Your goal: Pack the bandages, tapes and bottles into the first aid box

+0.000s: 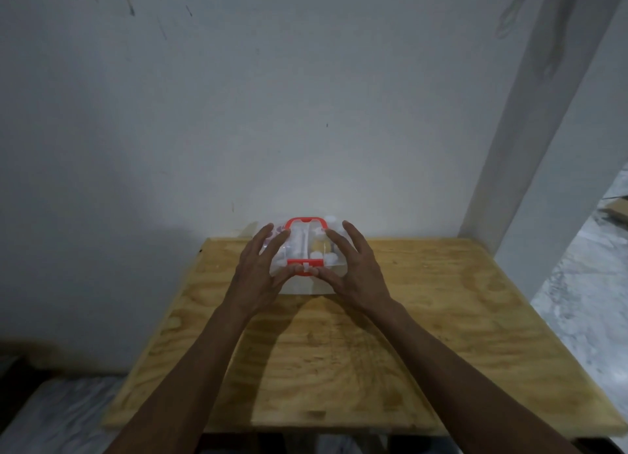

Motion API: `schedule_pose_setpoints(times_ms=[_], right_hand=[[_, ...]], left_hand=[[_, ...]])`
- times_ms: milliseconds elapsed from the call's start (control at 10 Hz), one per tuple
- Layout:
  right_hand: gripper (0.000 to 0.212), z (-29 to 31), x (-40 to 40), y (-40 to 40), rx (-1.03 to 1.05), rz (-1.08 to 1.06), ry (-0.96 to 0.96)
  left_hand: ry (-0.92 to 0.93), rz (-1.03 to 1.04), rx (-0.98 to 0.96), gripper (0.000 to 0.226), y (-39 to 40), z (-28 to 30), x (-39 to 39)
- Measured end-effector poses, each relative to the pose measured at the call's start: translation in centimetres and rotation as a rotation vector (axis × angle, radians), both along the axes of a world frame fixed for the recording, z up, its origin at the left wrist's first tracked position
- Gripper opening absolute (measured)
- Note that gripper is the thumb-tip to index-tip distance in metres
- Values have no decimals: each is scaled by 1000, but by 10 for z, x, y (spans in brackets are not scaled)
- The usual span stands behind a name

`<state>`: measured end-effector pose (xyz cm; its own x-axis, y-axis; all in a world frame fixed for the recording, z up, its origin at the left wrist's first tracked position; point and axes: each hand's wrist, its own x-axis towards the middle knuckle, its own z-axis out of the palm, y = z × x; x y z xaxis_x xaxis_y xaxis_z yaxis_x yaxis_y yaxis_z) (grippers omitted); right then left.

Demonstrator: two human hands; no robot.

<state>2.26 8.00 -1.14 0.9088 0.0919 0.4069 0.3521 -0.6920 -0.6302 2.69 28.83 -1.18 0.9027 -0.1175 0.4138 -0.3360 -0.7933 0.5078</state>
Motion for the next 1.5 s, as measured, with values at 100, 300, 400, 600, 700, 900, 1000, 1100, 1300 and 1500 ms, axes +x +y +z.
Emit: schedule_pose_setpoints(times_ms=[100,300,400,600,700,900,1000,1100,1300,1500], right_hand=[[86,4,3,0,23,-1,25],[87,13,20,-4,19,37,54],[85,13,34,-5,10,42,55],[89,17,53,-3,25,44,75],[90,16,61,-3,36,44,78],[82,11,70,-5,14,45,55],[83,10,70,-4,22,47,61],[82,12,69,-3,19,39,64],[83,23,63,0,-31,18,117],[79,22,40,-8,-15,-62,86]], left_hand=[[4,-29,-53,85,2,6,-1],[18,-67,-93,78,3,10,14],[20,-76,-88,72,3,10,28],[30,-90,-81,69,5,10,52],[19,-89,-65,69,5,9,60],[22,-70,-70,68,3,8,64],[22,-66,-69,68,2,9,62],[29,-56,-61,68,1,12,60],[-4,93,93,67,-4,10,56],[-47,229,98,72,-14,13,39]])
